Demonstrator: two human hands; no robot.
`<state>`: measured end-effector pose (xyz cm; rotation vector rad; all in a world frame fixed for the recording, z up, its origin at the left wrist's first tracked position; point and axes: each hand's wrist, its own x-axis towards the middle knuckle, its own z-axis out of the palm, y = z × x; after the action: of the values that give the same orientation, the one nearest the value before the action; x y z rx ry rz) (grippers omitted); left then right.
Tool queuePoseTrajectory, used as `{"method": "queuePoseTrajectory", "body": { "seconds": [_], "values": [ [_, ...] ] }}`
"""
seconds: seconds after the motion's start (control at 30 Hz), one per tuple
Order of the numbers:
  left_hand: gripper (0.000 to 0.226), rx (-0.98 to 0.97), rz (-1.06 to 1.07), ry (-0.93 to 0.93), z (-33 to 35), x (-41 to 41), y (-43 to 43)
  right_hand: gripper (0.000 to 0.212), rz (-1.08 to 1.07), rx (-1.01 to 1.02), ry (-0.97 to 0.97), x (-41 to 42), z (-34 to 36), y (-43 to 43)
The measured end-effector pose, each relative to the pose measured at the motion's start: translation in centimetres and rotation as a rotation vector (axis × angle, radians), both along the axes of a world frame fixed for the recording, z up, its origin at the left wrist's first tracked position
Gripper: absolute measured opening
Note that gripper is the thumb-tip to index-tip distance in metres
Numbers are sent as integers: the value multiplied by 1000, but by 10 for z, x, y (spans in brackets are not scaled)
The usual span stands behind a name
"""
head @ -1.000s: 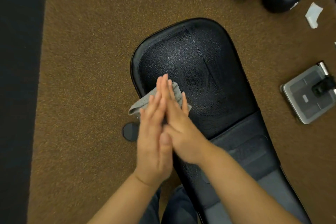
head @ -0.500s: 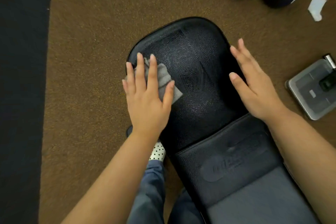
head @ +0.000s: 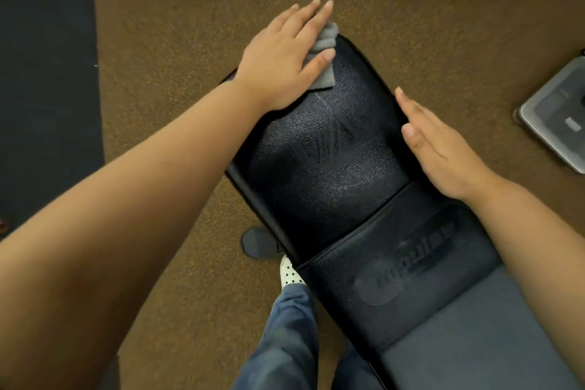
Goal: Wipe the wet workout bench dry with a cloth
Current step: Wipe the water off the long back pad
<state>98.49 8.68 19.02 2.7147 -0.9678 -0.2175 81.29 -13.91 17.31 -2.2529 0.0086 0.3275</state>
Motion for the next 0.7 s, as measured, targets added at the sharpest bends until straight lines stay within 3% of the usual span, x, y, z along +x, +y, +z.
{"method": "queuePoseTrajectory", "body": {
  "seconds": [0.23,0.43,0.7],
  "values": [
    [60,-37,-58,-28,0,-7,24,70,33,-58,-8,3,3,0],
    [54,-183,327,1,-7,-82,92,71,41,-81,22,6,5,0],
    [57,-443,828,48,-26,-211,30,70,74,-168,63,5,10,-1]
  ]
}}
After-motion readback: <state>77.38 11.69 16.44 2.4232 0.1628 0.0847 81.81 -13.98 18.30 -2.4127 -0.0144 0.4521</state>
